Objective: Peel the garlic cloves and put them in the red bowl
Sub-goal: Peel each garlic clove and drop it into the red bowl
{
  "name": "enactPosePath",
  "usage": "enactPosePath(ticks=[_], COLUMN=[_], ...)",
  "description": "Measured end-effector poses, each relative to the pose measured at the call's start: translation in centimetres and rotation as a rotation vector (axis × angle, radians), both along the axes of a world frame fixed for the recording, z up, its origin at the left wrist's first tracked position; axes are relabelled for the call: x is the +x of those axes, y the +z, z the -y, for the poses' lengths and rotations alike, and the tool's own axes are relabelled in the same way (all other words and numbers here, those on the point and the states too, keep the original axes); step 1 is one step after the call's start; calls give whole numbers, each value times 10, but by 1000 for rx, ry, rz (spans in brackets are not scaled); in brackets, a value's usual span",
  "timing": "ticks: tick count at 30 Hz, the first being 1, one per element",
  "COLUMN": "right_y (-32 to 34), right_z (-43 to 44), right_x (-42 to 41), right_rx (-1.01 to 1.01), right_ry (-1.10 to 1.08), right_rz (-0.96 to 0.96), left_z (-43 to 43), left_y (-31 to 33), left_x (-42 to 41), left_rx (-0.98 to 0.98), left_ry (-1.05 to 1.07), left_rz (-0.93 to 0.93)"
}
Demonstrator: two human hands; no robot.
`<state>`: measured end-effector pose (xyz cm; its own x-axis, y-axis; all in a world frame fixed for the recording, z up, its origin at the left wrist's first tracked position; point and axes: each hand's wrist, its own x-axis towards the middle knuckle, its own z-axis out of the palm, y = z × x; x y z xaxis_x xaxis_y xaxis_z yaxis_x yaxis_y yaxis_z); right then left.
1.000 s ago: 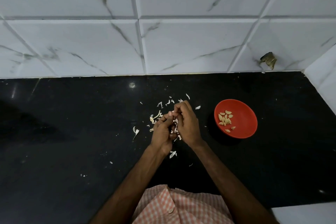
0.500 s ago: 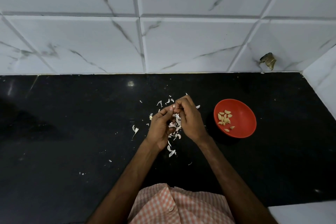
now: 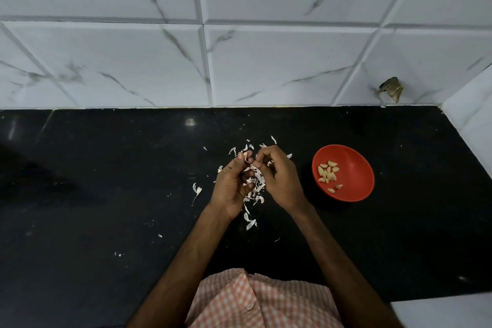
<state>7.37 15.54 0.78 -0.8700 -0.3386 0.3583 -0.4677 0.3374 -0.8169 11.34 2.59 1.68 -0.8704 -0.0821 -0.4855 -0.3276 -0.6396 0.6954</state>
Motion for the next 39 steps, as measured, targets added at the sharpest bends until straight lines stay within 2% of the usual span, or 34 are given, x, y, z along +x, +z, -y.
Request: enactPosePath(ticks=[5, 8, 11, 18, 23, 26, 28, 33, 39], right_y=[0, 3, 7, 16, 16, 17, 16, 16, 17], right_z=[1, 1, 2, 12, 15, 16, 17, 17, 15], right_x=[0, -1, -4, -5, -5, -3, -3, -4, -7], right_rx=[-3, 12, 68, 80, 65, 9, -34, -134, -153], right_ry=[-38, -65, -90, -135, -157, -200, -205, -202, -161], right_rz=[62, 30, -23, 22, 80, 171, 226, 363, 378], left_z=[1, 2, 1, 1, 5, 6, 4, 3, 2], left_y=[1, 0, -1, -8, -12, -14, -12, -15, -16], left_x=[2, 2, 2, 1, 0, 3, 3, 0, -1], left_rx=[-15, -32, -89, -217, -503, -707, -773, -687, -568], left_ry=[42, 48, 63, 142, 170, 148, 154, 160, 147], left_rz=[-10, -36, -71, -195, -379, -426, -443, -418, -434])
